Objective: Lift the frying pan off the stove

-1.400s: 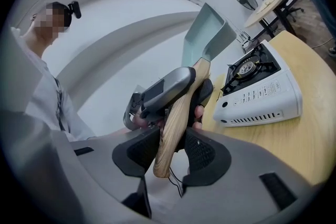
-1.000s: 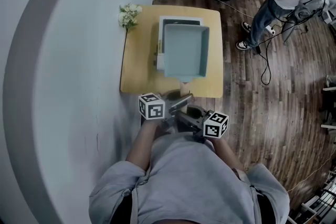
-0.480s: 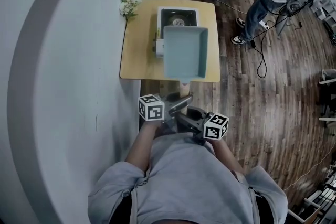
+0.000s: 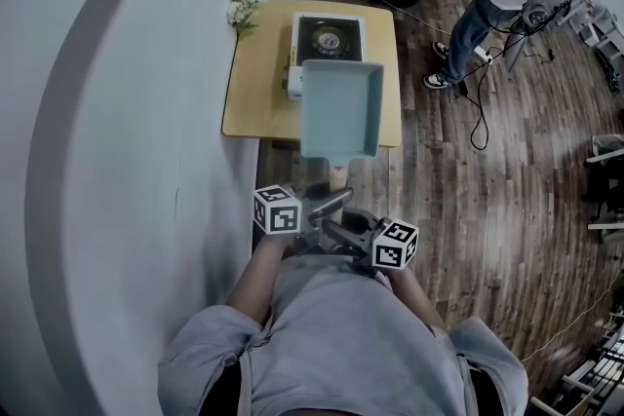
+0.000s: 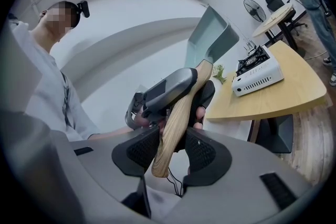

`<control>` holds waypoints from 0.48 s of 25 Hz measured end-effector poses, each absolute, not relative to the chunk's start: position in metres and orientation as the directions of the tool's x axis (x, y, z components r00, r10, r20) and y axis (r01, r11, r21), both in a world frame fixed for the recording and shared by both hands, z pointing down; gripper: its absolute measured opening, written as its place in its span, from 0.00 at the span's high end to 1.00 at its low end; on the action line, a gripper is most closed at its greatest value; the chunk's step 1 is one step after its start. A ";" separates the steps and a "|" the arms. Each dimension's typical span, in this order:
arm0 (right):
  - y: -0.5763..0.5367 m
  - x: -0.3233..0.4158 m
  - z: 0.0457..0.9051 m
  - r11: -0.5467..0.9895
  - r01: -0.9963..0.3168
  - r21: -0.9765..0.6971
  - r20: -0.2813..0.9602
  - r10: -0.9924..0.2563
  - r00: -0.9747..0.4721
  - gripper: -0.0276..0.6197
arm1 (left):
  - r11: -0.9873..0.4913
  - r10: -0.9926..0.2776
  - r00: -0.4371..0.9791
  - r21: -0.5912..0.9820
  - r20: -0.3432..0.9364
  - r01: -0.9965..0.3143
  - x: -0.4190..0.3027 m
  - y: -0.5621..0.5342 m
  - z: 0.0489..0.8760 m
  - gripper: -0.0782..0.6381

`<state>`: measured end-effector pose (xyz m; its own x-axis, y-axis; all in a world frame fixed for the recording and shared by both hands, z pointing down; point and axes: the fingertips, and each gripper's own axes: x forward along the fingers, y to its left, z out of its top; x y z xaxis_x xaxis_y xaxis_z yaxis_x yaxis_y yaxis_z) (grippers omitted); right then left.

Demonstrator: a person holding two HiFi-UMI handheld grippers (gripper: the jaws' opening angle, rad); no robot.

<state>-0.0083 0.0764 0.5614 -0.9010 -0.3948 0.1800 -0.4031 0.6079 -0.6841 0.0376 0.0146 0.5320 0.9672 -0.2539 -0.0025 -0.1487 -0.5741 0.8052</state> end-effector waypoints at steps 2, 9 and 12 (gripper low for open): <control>0.087 -0.007 0.562 0.616 -0.397 -0.680 0.179 -0.385 -0.905 0.73 | -0.577 -0.261 0.965 0.801 0.005 -0.160 0.038 0.025 0.532 0.71; 0.125 -0.001 0.556 0.621 -0.377 -0.687 0.162 -0.375 -0.913 0.73 | -0.568 -0.277 0.961 0.807 -0.004 -0.160 0.044 0.062 0.528 0.71; 0.137 0.002 0.554 0.620 -0.372 -0.691 0.152 -0.378 -0.913 0.74 | -0.573 -0.279 0.960 0.803 -0.003 -0.164 0.045 0.074 0.525 0.71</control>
